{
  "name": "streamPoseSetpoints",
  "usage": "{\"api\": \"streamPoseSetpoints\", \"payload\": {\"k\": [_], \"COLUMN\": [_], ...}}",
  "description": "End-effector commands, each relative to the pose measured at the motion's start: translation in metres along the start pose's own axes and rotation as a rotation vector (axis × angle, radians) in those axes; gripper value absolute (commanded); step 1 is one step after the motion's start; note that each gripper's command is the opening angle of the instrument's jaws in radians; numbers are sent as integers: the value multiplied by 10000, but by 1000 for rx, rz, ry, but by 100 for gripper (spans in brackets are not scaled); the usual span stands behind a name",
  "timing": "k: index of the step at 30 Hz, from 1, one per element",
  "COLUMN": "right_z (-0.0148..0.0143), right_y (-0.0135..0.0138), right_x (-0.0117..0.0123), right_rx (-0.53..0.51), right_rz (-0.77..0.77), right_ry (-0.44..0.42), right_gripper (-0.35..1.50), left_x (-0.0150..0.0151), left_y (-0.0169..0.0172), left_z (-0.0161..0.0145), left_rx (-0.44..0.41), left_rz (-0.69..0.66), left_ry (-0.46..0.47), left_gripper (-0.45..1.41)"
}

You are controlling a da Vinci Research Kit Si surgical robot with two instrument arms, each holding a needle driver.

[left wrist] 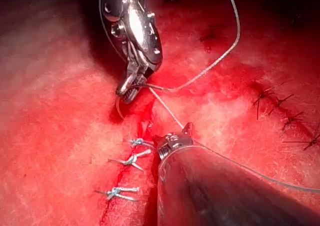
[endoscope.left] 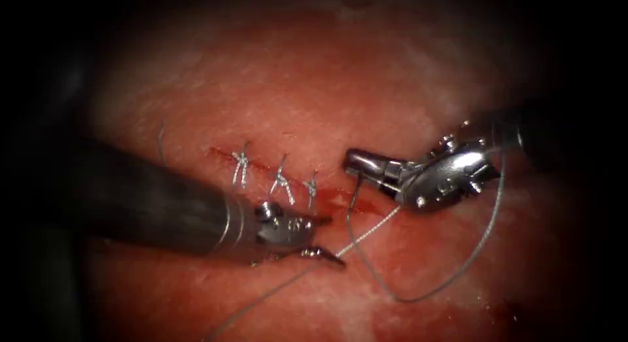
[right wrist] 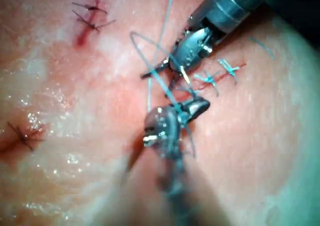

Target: Wound Closure

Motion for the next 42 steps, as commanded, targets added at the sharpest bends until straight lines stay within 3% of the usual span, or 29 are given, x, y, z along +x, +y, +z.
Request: {"api": "streamPoseSetpoints", "payload": {"k": [1, 27, 34, 42], "right_z": [2, 2, 5, -5], "right_y": [-11, -6, 10, 17], "right_x": [4, 8, 3, -23], "right_rx": [-1, 0, 4, -49], "right_rz": [-18, -65, 207, 461], "right_ry": [8, 19, -17, -87], "right_gripper": [-35, -35, -35, -35], "left_x": [-8, -10, -10, -8], "left_y": [9, 13, 15, 19], "left_z": [8, 8, 8, 5], "left_rx": [-4, -11, -11, -17], "left_rz": [-5, -4, -4, -6], "left_ry": [-2, -8, -8, -8], "left_gripper": [52, 54, 54, 55]}}
